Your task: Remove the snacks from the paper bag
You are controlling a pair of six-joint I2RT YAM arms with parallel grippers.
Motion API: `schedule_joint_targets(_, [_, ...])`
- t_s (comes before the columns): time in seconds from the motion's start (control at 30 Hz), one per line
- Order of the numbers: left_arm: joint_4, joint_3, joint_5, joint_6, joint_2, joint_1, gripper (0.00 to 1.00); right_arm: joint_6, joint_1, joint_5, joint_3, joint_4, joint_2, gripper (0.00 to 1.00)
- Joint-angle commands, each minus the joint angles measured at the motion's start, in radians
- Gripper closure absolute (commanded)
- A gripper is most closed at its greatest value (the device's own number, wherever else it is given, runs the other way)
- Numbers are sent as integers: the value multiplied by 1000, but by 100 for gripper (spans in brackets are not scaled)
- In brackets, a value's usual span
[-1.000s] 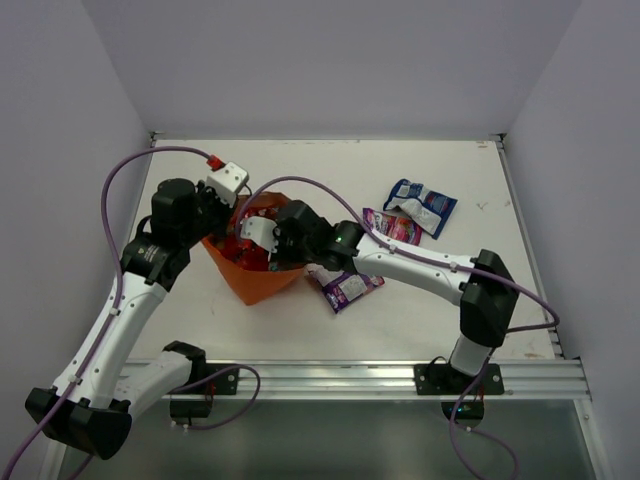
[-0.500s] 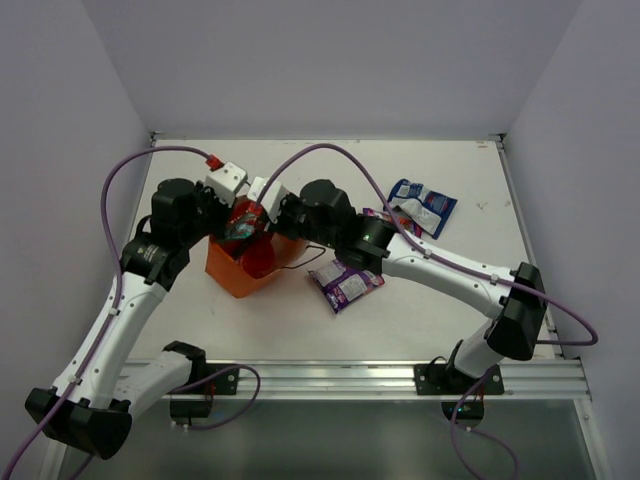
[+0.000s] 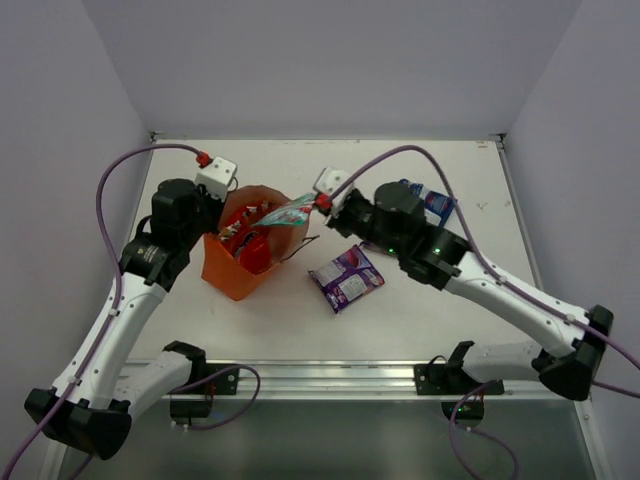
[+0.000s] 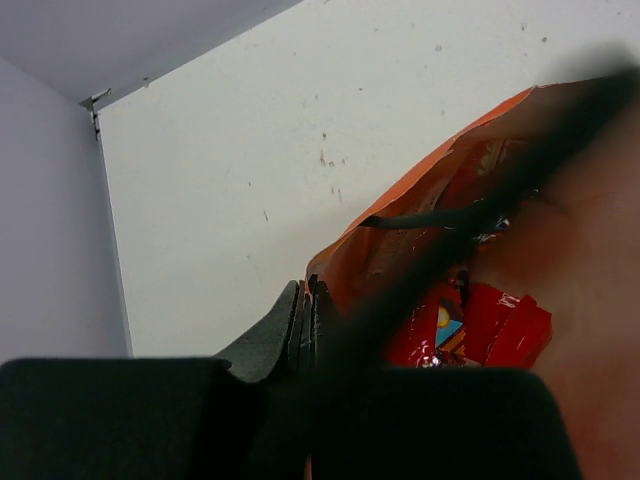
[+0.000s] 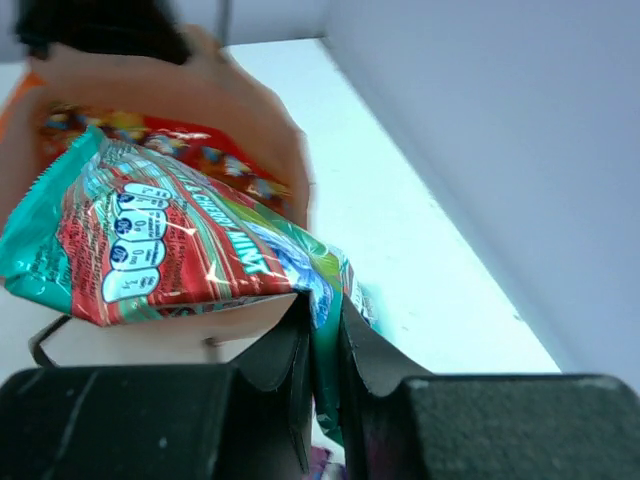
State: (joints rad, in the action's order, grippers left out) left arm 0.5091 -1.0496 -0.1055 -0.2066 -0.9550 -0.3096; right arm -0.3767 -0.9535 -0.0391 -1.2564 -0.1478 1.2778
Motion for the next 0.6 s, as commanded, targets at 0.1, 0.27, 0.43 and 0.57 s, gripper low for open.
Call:
schedule_joint_targets(0.1, [-193, -41, -140, 27, 13, 1, 100, 110, 198, -140, 132, 50, -222, 100])
schedule_joint_targets(0.27, [-196, -41, -152, 30, 7, 1, 100, 131, 324, -102, 173, 88, -115, 100])
schedule_joint_targets(0.43, [-201, -27, -108, 9, 33, 1, 100, 125, 351, -81, 115, 244, 128, 100])
schedule_joint_targets(0.57, [-202, -10, -79, 3, 41, 1, 100, 136, 351, -38, 83, 393, 355, 100])
